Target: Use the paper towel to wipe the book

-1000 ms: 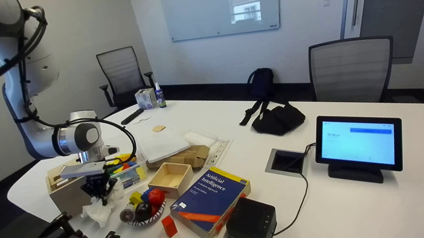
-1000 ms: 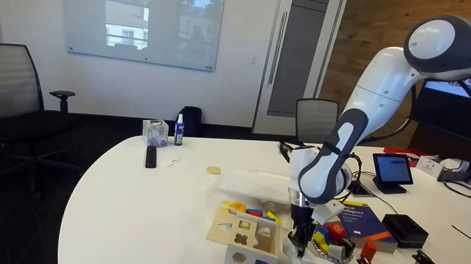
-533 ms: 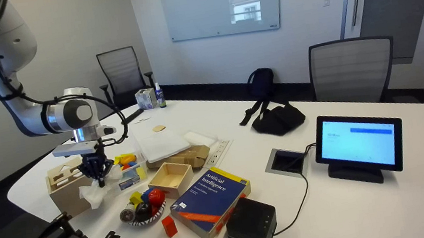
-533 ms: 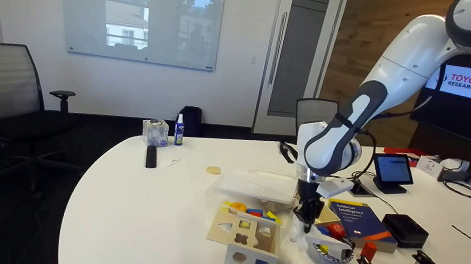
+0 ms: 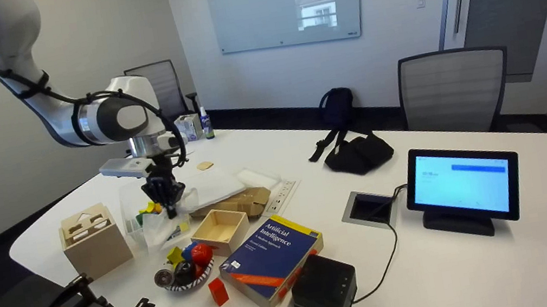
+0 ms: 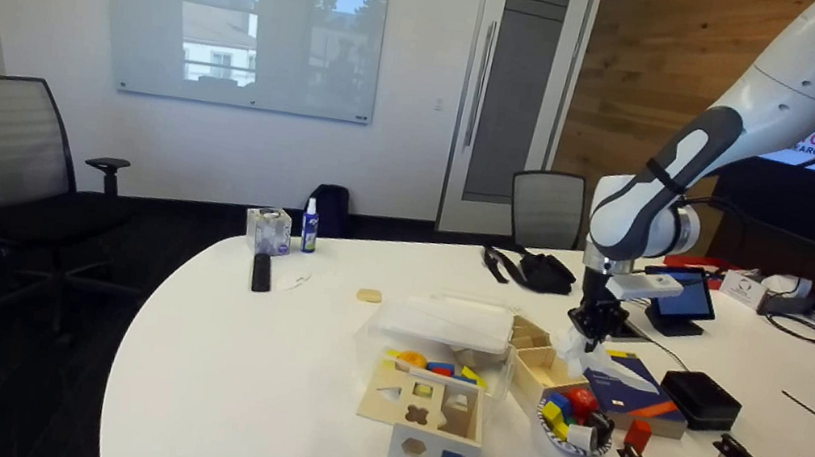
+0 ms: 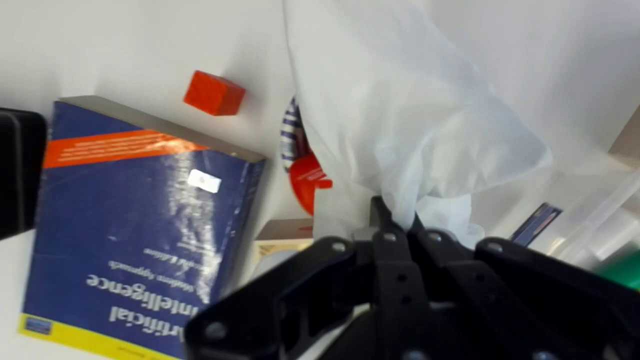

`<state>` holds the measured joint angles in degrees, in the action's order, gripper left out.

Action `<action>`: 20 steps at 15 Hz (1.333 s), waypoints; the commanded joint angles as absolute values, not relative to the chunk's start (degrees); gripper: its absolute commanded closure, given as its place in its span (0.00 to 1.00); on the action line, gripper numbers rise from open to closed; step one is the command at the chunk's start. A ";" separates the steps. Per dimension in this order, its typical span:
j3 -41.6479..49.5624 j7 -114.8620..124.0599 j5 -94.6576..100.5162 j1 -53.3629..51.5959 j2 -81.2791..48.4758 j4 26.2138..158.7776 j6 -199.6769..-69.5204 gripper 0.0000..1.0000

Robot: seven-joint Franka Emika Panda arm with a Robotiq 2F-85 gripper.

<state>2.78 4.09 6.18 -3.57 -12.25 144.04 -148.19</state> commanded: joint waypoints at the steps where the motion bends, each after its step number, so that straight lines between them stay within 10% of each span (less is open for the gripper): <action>1: 5.99 5.36 6.06 0.61 -9.64 145.77 -151.60 0.99; 20: 4.11 -5.92 -6.17 19.70 -38.82 115.23 -156.00 0.99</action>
<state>5.33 -4.26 -5.08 18.35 -33.16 123.51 -159.94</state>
